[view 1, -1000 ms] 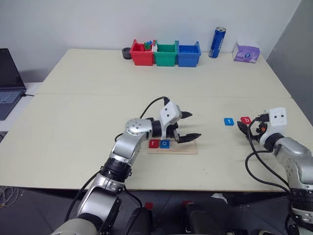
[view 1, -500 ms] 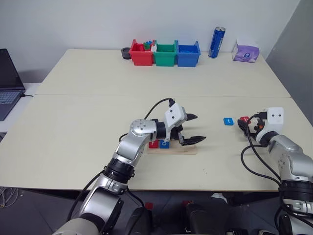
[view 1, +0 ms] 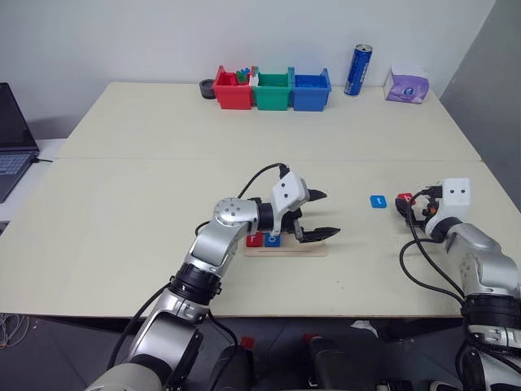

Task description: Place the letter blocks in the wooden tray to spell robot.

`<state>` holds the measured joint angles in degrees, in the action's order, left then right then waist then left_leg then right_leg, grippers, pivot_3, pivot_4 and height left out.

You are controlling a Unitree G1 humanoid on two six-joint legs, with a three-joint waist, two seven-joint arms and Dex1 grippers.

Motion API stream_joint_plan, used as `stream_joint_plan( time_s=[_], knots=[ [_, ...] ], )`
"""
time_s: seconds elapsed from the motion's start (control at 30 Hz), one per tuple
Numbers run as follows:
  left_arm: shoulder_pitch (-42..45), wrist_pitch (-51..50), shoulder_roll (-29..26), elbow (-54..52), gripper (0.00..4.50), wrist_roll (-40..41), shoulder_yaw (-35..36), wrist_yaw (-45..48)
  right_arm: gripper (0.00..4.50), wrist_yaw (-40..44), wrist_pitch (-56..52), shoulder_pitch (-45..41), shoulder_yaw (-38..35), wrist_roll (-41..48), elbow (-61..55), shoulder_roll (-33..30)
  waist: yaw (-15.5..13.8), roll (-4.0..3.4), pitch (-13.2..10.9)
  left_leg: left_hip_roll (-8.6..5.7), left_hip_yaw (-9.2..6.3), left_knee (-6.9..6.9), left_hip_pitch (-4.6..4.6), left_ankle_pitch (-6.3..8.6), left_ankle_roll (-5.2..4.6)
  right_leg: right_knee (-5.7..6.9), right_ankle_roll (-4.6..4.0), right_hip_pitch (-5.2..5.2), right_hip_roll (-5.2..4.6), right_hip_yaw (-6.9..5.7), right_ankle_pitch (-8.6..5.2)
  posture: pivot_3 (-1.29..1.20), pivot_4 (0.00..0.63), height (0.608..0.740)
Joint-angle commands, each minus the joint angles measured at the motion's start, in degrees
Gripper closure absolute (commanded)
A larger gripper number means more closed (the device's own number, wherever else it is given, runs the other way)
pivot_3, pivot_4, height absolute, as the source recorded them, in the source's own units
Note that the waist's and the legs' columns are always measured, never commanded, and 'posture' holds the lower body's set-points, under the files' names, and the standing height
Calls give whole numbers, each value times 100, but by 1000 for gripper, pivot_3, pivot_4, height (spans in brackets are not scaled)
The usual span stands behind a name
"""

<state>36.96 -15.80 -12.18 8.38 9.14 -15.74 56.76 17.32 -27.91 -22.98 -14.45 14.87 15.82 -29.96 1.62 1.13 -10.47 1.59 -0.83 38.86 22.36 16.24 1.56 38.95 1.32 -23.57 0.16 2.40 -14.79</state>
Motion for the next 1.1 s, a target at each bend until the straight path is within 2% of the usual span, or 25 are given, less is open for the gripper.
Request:
stream_joint_plan(
  time_s=[0.03,0.97,1.07,1.1],
  knots=[
    [13,67,1,-227,27,84,10,-26,0,0,357,-179,-62,-96,257,3,0,0,0,0,0,0,0,0,0,0,0,0,0,0,0,0,150,740],
    [94,-53,-69,-243,27,99,16,8,0,158,844,-643,36,-279,1105,214,6,0,0,1,2,-1,-2,0,0,0,0,0,-1,3,0,0,150,740],
    [87,-68,-67,-270,0,102,11,5,581,154,863,-641,35,-284,1122,216,6,0,0,0,2,-1,-2,0,0,0,0,0,-1,4,0,0,150,740],
    [83,-70,-68,-275,0,102,12,4,967,153,862,-633,26,-272,1116,220,6,0,0,1,2,-1,-1,0,0,0,0,0,-1,4,0,0,150,740]
  ],
)
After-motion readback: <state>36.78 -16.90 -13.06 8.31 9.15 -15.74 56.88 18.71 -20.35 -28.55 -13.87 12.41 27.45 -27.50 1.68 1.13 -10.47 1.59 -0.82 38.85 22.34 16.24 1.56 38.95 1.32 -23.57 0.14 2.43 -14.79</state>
